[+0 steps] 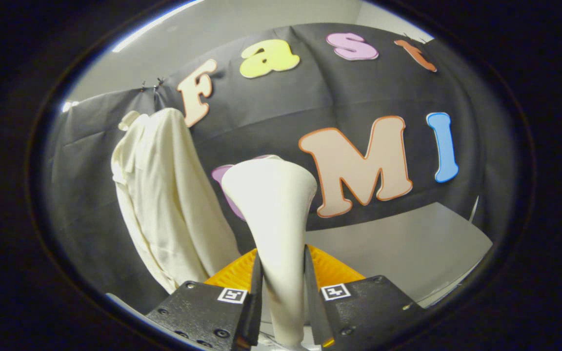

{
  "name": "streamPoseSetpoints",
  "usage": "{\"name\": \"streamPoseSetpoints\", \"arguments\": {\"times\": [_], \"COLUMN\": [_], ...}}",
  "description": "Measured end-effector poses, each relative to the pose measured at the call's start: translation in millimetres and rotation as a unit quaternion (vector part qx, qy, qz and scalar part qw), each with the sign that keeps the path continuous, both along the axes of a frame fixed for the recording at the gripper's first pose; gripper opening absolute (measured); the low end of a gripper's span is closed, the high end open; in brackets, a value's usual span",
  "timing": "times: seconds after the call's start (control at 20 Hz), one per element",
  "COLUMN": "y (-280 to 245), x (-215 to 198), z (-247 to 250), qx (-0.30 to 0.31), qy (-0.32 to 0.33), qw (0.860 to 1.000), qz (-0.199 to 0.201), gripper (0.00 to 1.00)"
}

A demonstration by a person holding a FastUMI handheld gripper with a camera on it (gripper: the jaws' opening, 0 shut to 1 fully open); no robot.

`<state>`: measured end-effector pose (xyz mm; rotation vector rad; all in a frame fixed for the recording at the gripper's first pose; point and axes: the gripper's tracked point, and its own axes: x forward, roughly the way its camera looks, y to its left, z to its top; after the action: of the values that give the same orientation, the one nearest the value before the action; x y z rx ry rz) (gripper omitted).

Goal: Iron the clothes twice with a garment steamer, once on the left side and once on the right side.

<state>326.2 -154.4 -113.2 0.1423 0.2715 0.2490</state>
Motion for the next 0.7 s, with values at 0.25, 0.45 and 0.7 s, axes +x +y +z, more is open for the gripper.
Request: {"name": "streamPoseSetpoints", "arguments": {"times": [0.25,0.45,0.7], "y": [83.2,156.8,248.0], "x": [-54.8,-89.4,-124.5], "z": [45.9,62.1,60.8], "qx": [-0.037,-0.031,-0.056], "qy": [-0.065,-0.074,-0.088], "qw": [0.997,0.997,0.994], "qz": [0.021,0.001,-0.016], "gripper": [0.41,0.41,0.4]}}
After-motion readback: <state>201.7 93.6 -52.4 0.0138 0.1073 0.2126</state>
